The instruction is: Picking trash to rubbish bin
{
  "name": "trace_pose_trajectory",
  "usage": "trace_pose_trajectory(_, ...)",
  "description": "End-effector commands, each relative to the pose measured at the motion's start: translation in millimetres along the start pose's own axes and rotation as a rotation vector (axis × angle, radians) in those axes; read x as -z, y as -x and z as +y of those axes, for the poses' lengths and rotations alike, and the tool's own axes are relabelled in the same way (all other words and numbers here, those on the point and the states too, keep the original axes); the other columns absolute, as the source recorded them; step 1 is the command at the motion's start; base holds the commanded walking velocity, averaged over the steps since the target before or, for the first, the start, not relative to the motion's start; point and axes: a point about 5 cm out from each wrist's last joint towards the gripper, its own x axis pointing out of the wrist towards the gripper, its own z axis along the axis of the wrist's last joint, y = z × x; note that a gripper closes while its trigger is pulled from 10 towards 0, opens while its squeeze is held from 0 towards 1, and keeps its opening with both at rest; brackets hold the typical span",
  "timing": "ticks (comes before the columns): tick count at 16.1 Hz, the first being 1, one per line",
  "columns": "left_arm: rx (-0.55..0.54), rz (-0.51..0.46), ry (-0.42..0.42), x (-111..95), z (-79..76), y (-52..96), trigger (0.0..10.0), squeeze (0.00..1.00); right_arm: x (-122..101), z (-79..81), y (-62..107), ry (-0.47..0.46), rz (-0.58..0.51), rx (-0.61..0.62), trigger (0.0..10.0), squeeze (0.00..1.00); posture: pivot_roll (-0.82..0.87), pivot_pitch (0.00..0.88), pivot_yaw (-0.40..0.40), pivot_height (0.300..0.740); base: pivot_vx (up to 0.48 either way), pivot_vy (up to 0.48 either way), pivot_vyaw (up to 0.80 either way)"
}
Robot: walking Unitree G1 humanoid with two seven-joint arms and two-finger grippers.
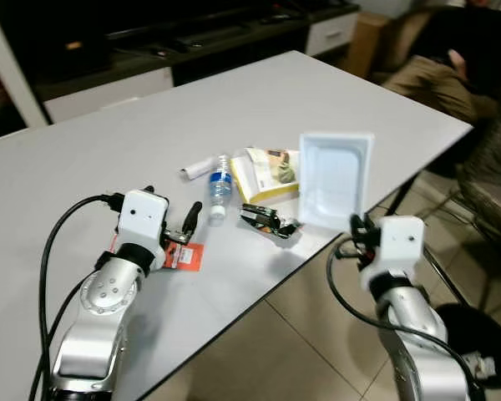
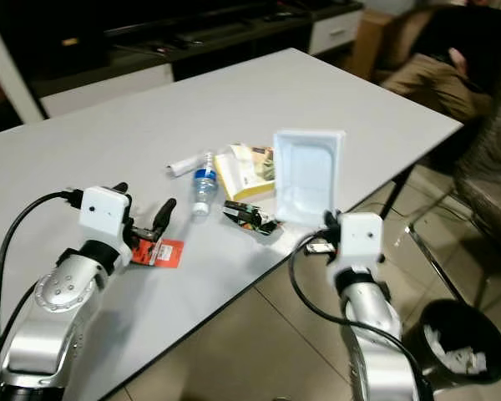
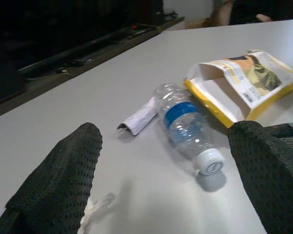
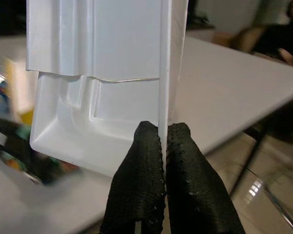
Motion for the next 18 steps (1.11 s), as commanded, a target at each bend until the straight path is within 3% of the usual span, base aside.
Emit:
trace_pose_trajectory(1,-0.016,0.005,-0.013,0.6,6.4,1.5,10.0,0.0,-7.2,4.7,-1.1,-0.012,-0.02,-0.017,10.0,0.0,0.04,0.0,-0.03,0.74,0.0,0.428,0.0)
trace_pose_trajectory(7,-0.019,0.007,-0.019,1.2,6.4,2.2,10.0,0.0,-5.7,4.4,2.1,0.004,-0.002,-0.02,10.0,0.0,0.04,0.0,-0.038,0.74,0.0,0.442,0.0)
trace_pose_trajectory(11,0.009,0.024,-0.089,3.5,1.7,2.5,10.0,0.0,-5.9,0.8,4.1,0.008,0.0,0.017,10.0,0.0,0.03,0.0,-0.033,0.74,0.0,-0.195,0.0)
trace_pose_trajectory(14,0.017,0.048,-0.011,5.8,-0.8,0.7,10.0,0.0,-4.6,-1.9,5.8,0.003,0.007,0.032,10.0,0.0,0.04,0.0,-0.034,0.74,0.0,-0.16,0.0)
trace_pose_trajectory(18,0.088,0.102,-0.057,17.6,-2.4,-7.5,10.0,0.0,-6.3,-0.6,1.8,0.002,0.006,-0.009,10.0,0.0,0.03,0.0,-0.042,0.74,0.0,0.0,0.0)
